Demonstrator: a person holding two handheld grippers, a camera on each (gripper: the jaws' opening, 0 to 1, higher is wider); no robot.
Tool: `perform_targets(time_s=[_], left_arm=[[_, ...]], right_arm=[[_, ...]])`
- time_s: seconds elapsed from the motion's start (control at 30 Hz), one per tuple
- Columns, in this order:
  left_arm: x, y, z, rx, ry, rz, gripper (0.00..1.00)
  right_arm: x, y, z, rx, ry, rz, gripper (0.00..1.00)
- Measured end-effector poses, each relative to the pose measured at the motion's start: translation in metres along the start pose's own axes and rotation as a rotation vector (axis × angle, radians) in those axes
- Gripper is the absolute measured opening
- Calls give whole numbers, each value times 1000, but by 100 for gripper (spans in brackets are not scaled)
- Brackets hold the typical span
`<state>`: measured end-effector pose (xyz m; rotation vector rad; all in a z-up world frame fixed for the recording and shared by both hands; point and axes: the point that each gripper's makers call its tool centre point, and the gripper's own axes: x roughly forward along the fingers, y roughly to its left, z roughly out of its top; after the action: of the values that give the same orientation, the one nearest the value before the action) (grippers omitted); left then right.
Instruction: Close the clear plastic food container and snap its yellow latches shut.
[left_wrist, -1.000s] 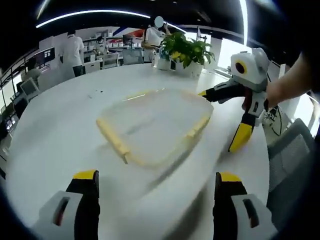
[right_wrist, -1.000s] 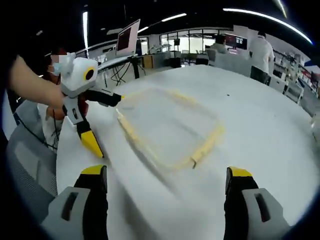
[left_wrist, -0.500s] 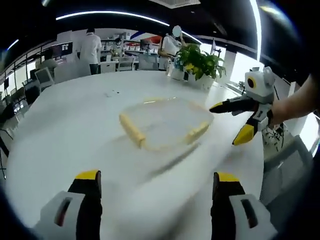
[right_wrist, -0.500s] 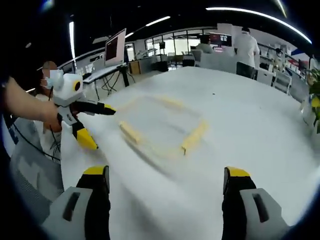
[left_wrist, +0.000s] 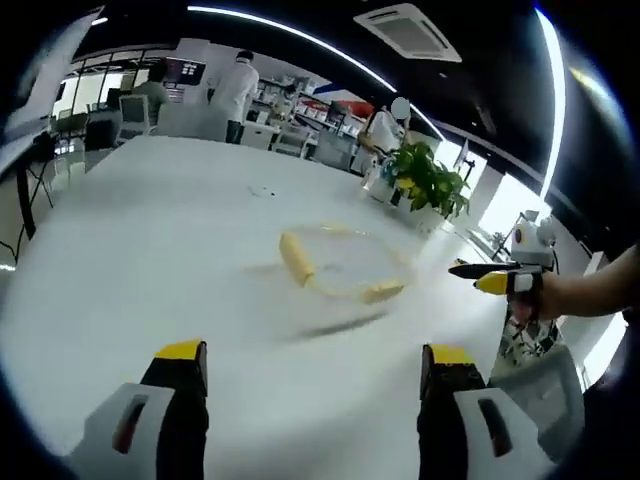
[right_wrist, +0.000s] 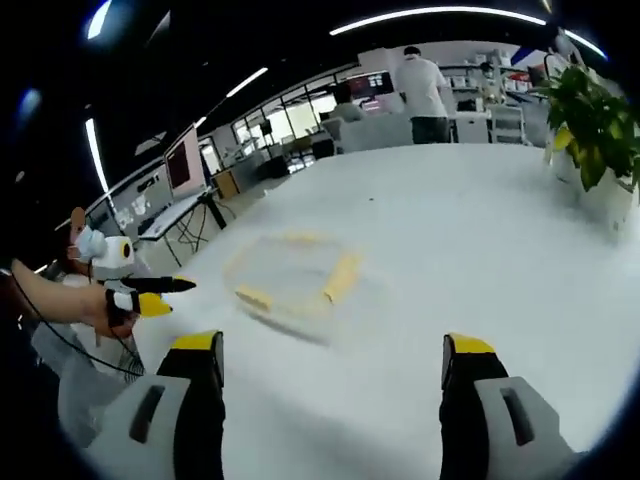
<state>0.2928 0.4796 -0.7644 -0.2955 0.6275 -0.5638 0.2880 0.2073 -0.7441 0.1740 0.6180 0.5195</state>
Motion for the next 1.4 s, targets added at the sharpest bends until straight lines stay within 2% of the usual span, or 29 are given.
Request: perform_targets(time_s=[0.1,0.2,0.33,0.4,0.47,0.63,0.77,0.93,1.0,1.1,1.2,1.3,1.37,1.4], left_arm=[[-11,5,-3,-8,-6,21,85],[-23,5,-12,3,2,32,84],[-34,0,-25,-1,17,28,84],[-40,-4,-30,0,21,31,84],[-45,-8,-33,-15,22,26,83],[-62,-21,-32,-48,-22,38,80],[-74,-29,-33,-48,-48,54,80],[-84,-44,-42,-20,-68,59,78],[-86,-49,-46,-14,-73,58,78],[-87,-53,-47,34,-80,57,76],[-87,-54,-43,60,-103,75,73],[-84,-55,-46,72,-113,85,70],[-82,-56,-49,99,-110,97,69],[-82,-56,-50,94,-98,98,65]], right_arm=[[-12,0,-5,6,5,-10,88],[-24,3,-13,-4,21,-10,88],[-35,5,-16,35,5,-13,88],[-39,8,-16,94,-15,-3,88],[-46,9,-16,83,-28,-14,88],[-60,13,-23,91,-43,-20,88],[-71,17,-21,49,-94,-32,88],[-80,35,-29,16,-120,-9,90],[-85,33,-17,-72,-190,-54,91],[-87,42,-18,18,-205,-1,90],[-88,46,-20,5,-220,-2,88],[-86,55,-20,-33,-232,15,85],[-85,69,-13,3,-285,73,88],[-85,70,-15,-29,-280,72,87]])
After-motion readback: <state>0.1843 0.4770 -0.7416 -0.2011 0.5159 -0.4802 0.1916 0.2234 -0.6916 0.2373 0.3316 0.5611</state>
